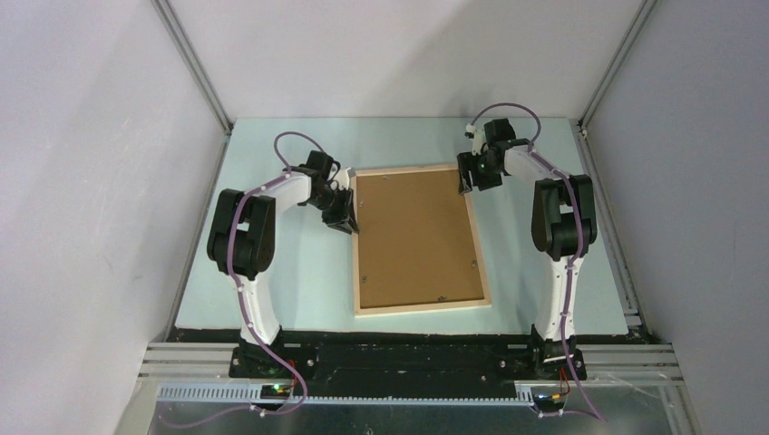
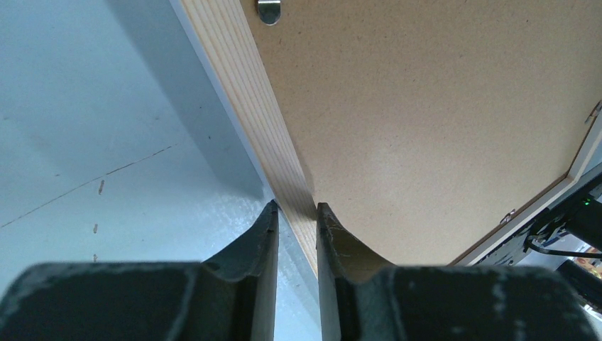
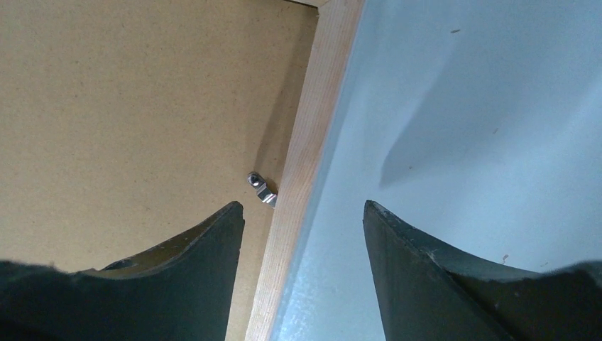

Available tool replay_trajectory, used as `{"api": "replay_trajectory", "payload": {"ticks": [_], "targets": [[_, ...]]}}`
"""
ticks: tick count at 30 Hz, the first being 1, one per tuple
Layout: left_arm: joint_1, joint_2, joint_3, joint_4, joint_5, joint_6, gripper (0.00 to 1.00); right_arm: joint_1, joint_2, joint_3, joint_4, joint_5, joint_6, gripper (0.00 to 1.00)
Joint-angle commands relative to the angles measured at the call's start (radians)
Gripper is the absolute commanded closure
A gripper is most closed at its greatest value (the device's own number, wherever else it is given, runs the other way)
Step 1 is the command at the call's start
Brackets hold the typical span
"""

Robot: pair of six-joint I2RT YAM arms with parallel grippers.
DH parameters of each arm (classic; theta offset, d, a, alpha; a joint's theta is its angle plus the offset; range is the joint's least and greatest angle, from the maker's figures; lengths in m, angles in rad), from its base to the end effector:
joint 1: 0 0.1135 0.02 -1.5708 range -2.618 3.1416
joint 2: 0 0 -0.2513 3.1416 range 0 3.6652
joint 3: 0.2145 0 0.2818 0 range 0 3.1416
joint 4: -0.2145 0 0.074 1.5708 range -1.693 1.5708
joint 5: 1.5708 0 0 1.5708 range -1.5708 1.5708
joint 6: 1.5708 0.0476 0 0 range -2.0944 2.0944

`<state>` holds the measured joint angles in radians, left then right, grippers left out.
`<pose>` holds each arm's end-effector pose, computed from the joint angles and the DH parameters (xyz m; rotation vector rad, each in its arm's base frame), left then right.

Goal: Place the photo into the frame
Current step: Install the photo frame at the center of the board.

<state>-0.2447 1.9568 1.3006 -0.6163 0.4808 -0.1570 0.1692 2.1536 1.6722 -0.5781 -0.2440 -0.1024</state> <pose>0.3862 -0.1191 0.1148 0.2297 2.8411 -0.7696 0.4800 0.0937 0.1442 -0.4377 2.5833 0.3438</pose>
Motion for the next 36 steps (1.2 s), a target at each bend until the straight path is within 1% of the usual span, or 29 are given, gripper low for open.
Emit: {"api": "replay_trajectory", "payload": {"ticks": [1, 12, 16, 21, 26, 29, 32, 36], "targets": [[-0.01, 0.005, 0.041, 0.037, 0.009, 0.022, 0.88, 0.014, 0.018, 0.042, -0.015, 0.043, -0.049, 0.33], [-0.012, 0.005, 0.043, 0.035, 0.008, 0.023, 0.91, 0.025, 0.039, 0.065, -0.023, 0.069, -0.063, 0.37], [-0.01, 0.009, 0.043, 0.034, 0.01, 0.025, 0.91, 0.025, 0.046, 0.075, -0.025, 0.069, -0.062, 0.4], [-0.011, 0.008, 0.042, 0.033, 0.011, 0.026, 0.93, 0.024, 0.054, 0.087, -0.027, 0.07, -0.061, 0.48], [-0.01, 0.012, 0.044, 0.031, 0.012, 0.027, 0.94, 0.027, 0.062, 0.095, -0.032, 0.066, -0.059, 0.5], [-0.011, 0.013, 0.043, 0.03, 0.011, 0.027, 0.94, 0.025, 0.057, 0.1, -0.041, 0.055, -0.058, 0.49], [-0.011, 0.01, 0.042, 0.029, 0.009, 0.027, 0.95, 0.018, 0.04, 0.095, -0.056, 0.038, -0.056, 0.44], [-0.01, 0.007, 0.04, 0.03, 0.008, 0.027, 0.95, 0.009, -0.007, 0.068, -0.061, 0.008, -0.045, 0.4]]}}
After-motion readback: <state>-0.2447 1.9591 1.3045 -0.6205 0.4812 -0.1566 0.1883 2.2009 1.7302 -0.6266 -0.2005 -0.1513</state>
